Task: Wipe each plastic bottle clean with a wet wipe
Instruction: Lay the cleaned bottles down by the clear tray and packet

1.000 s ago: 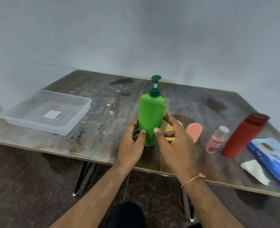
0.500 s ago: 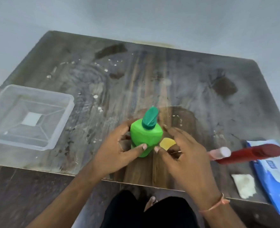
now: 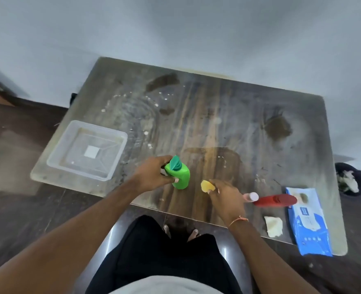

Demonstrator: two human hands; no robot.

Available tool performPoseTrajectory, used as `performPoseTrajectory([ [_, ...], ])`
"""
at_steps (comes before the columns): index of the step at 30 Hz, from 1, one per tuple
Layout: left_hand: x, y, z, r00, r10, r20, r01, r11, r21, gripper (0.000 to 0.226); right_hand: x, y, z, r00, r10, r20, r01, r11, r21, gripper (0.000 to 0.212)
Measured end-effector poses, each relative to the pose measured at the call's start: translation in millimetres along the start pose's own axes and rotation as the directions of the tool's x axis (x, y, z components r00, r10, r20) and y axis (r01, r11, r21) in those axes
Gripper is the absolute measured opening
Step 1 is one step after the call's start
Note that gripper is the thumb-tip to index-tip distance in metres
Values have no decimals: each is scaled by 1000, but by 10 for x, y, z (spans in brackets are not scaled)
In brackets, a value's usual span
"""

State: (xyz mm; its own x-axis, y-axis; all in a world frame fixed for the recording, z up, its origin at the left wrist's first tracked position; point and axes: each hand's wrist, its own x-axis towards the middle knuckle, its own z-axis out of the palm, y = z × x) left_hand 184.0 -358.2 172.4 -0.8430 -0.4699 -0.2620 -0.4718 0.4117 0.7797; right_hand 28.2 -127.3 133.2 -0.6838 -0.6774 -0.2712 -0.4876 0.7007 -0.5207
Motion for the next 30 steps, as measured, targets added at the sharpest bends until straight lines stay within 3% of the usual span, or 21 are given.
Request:
performPoseTrajectory([
  [5, -185, -88, -396, 983, -99, -155, 77, 987, -145, 39, 14, -100, -12, 1000, 17, 4, -17, 1000, -9, 38],
  [13, -435, -694, -1640, 952, -139, -274, 87, 977, -194, 40, 203, -760, 96, 998, -31, -57, 29, 999, -44, 31],
  [23, -860, -1951, -3061, 968, -155, -196, 139, 986, -93, 40, 505, -2614, 770, 969, -234, -76, 239, 969, 58, 31],
  [30, -1013, -2503, -3511, 985, -151, -86, 146, 987, -64, 44, 665, -3383, 1391, 935, -355, -14, 353, 924, 147, 33],
])
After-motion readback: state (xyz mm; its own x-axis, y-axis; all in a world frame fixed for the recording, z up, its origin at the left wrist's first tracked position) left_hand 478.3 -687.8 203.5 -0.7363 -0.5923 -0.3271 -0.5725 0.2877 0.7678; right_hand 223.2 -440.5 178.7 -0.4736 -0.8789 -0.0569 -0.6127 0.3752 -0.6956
